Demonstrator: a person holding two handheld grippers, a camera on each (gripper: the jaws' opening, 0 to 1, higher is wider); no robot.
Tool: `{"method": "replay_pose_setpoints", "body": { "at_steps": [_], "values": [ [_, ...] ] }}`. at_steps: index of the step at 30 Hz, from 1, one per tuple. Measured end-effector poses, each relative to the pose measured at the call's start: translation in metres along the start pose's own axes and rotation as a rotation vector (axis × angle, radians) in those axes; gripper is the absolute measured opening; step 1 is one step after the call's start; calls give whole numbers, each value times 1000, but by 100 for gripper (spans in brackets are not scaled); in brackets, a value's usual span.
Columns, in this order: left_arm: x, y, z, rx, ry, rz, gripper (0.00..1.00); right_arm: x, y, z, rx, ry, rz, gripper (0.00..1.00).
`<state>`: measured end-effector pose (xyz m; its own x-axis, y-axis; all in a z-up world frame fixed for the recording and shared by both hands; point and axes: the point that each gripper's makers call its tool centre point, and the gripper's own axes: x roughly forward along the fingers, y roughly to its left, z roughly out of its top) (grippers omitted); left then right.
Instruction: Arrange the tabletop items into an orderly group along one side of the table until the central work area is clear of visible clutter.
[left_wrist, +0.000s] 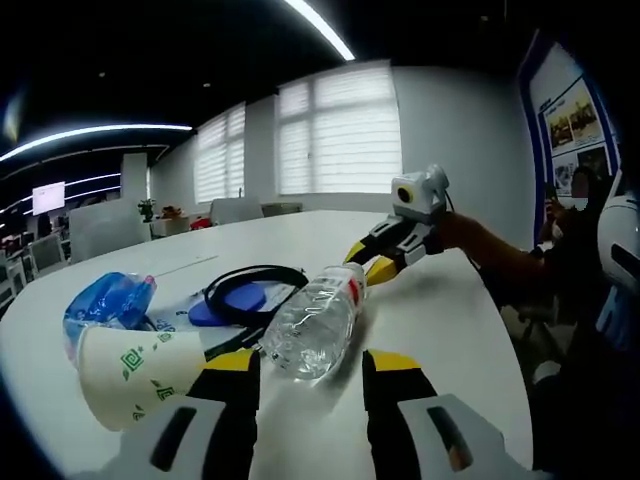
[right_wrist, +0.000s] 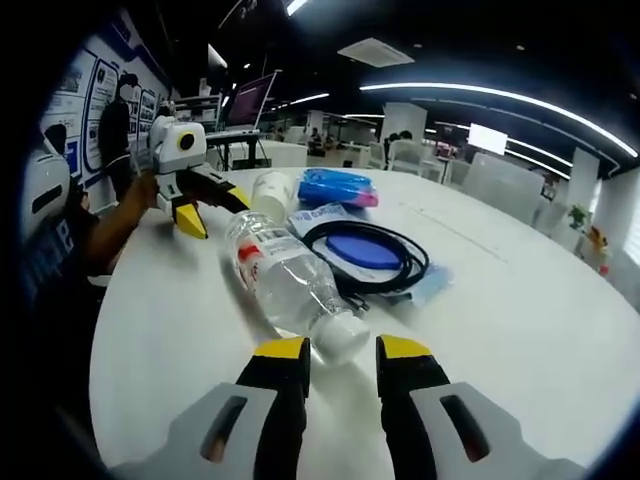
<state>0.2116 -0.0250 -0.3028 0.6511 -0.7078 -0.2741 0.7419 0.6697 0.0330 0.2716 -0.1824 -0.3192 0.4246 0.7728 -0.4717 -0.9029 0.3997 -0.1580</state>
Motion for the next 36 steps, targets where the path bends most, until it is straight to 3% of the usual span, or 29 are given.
{"method": "replay_pose_setpoints", "body": {
  "at_steps": [20,36],
  "values": [
    [16,-8,-2,8,15,-18,34,2,2,-1,-37,-25,42,20],
    [17,-1,-6,29,42,43,25,2,2,0,-62,-31,30,19]
  ]
}}
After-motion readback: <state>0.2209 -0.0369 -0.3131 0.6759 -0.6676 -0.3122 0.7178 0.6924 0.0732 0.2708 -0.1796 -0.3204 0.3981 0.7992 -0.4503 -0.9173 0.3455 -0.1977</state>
